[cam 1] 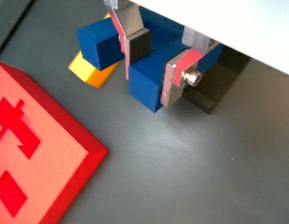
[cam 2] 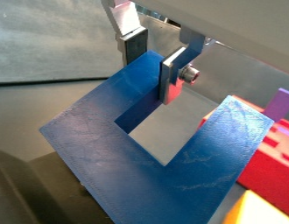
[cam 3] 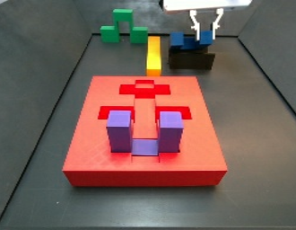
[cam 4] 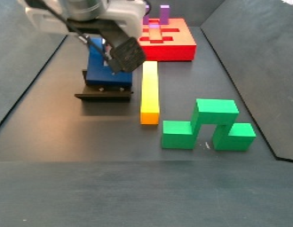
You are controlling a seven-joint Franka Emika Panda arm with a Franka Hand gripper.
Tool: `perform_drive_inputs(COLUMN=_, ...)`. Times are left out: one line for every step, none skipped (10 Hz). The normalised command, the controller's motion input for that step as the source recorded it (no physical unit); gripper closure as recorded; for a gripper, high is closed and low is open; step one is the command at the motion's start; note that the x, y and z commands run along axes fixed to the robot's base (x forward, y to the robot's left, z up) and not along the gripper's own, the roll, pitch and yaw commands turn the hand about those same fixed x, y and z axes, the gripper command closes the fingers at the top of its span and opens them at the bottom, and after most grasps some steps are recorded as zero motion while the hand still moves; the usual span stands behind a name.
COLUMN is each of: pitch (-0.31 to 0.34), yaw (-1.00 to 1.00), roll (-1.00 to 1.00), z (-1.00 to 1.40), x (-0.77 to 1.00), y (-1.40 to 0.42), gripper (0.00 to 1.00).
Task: Pick up the blue object. Move up. Place the blue object on the fixture. Regrasp the blue object. Move to above the board. Insert the blue object.
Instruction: Place the blue object on the fixture, then regrasp the blue object.
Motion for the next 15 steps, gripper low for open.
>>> perform_drive_inputs(pitch=0.037, yaw=0.00, roll=-0.05, z=-0.24, x=0.51, y=0.24, gripper=1.00)
perform_drive_inputs(pitch=0.000, yaw=0.00, roll=-0.04, z=-0.25, x=0.36, y=0.27, gripper=1.00)
perform_drive_inputs(pitch=0.000, yaw=0.00, roll=-0.13, z=-0.21, x=0.23, y=0.31, gripper=1.00)
perform_drive_inputs(pitch=-0.040, yaw=-0.01, roll=-0.35, z=-0.15, x=0.10, y=0.14, gripper=1.00)
perform_drive_inputs(pitch=-0.114, yaw=-0.04, roll=-0.35, z=-0.20, x=0.10, y=0.00, gripper=1.00)
perform_drive_inputs(pitch=-0.134, yaw=-0.07, roll=-0.18, z=-0.26, x=0.00, y=0.00, gripper=1.00)
perform_drive_inputs(pitch=-0.083, yaw=-0.11, roll=-0.02, z=-0.21, x=-0.09, y=0.10, gripper=1.00)
perform_drive_inputs(pitch=0.000, yaw=-0.05, roll=0.07, z=-0.02, x=-0.03, y=0.00, gripper=1.00)
perform_drive_inputs(pitch=0.000, yaw=0.00, roll=0.02, z=0.00, x=0.00, y=0.00, gripper=1.00)
perform_drive_inputs(pitch=0.000, yaw=0.00, roll=0.09, z=0.00, x=0.00, y=0.00, gripper=1.00)
perform_drive_inputs(pitch=0.000, yaw=0.00, roll=0.00, z=0.00, x=0.00, y=0.00, gripper=1.00)
perform_drive_inputs(pitch=0.000, yaw=0.00, roll=0.00, z=0.00, x=0.00, y=0.00, gripper=0.00)
perform_drive_inputs(pitch=0.000, yaw=0.13, roll=0.69, z=0.06, x=0.00, y=0.00, gripper=0.00)
perform_drive_inputs(pitch=0.000, yaw=0.17, roll=0.89, z=0.00, x=-0.02, y=0.00, gripper=0.00)
perform_drive_inputs(pitch=0.009, yaw=0.17, roll=1.00, z=0.03, x=0.00, y=-0.01, gripper=0.00)
